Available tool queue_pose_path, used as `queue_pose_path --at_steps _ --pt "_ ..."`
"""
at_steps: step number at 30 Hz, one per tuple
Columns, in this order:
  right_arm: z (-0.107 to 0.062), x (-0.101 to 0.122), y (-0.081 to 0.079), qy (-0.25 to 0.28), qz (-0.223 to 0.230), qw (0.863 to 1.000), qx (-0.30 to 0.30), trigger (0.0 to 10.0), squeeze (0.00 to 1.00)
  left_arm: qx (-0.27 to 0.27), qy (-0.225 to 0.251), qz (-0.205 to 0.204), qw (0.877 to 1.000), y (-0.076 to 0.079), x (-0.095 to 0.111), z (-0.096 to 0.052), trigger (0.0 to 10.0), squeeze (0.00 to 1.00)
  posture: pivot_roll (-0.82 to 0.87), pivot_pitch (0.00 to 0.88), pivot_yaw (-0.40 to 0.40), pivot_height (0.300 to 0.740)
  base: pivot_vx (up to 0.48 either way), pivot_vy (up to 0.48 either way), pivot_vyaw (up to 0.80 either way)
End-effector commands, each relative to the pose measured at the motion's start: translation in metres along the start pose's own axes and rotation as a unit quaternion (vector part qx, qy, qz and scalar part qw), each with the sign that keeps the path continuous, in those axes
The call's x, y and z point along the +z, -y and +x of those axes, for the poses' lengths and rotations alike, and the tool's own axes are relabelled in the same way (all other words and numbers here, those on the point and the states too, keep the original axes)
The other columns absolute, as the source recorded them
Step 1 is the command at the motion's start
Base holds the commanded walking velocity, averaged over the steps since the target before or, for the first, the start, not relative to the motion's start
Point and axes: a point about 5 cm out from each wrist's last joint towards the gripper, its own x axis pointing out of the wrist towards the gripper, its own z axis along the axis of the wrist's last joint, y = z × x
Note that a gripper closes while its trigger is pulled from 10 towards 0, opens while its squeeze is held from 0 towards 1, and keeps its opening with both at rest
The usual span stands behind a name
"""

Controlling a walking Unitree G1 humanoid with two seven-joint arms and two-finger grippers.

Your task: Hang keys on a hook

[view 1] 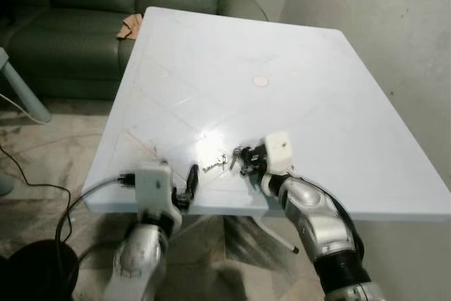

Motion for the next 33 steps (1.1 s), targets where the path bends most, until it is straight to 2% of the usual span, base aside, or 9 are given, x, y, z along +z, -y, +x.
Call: queue_pose_path --at_steps 1,9,13,14,15,16,18,24,33 --pt "-0.001 0.005 0.007 0.008 0.013 1.000 -0.017 0.0 0.00 0.004 -0.011 0.001 1.000 -0.002 -0.005 0.002 10.0 0.00 0.00 0.061 -0.112 0.740 0.000 0.000 0.00" --pt "-0.002 0.028 0.013 0.046 0.004 0.999 -0.029 0.0 0.00 0.063 0.028 -0.001 0.998 -0.043 0.017 0.029 10.0 0.00 -0.02 0.003 -0.104 0.740 0.000 0.000 0.00" --pt "-0.009 0.035 0.019 0.075 -0.009 0.996 -0.039 0.0 0.00 0.069 0.043 0.006 0.997 -0.054 0.026 0.034 10.0 0.00 -0.02 0.000 -0.102 0.740 0.000 0.000 0.00" --pt "-0.010 0.036 0.021 0.082 -0.015 0.996 -0.042 0.6 0.00 0.069 0.044 0.005 0.997 -0.054 0.027 0.035 10.0 0.00 -0.02 0.000 -0.101 0.740 0.000 0.000 0.00" --pt "-0.011 0.036 0.021 0.083 -0.017 0.995 -0.043 0.6 0.00 0.069 0.044 0.006 0.997 -0.055 0.027 0.035 10.0 0.00 -0.02 0.000 -0.101 0.740 0.000 0.000 0.00" --pt "-0.014 0.036 0.023 0.092 0.002 0.995 -0.039 9.8 0.00 0.065 0.050 0.020 0.996 -0.055 0.029 0.036 10.0 0.00 -0.02 0.000 -0.100 0.740 0.000 0.000 0.00" --pt "-0.020 0.037 0.024 0.110 0.028 0.993 -0.013 10.0 0.00 0.057 0.057 0.029 0.996 -0.055 0.031 0.035 10.0 0.00 -0.03 0.000 -0.098 0.740 0.000 0.000 0.00" --pt "-0.033 0.037 0.021 0.153 0.022 0.988 0.028 10.0 0.00 0.051 0.052 0.031 0.997 -0.057 0.025 0.029 10.0 0.00 -0.04 0.000 -0.087 0.740 0.000 0.000 0.00" --pt "-0.035 0.019 0.028 0.130 -0.002 0.992 -0.004 10.0 0.00 0.058 0.047 0.032 0.997 -0.059 0.016 0.026 10.0 0.00 -0.04 0.000 -0.082 0.740 0.000 0.000 0.00"
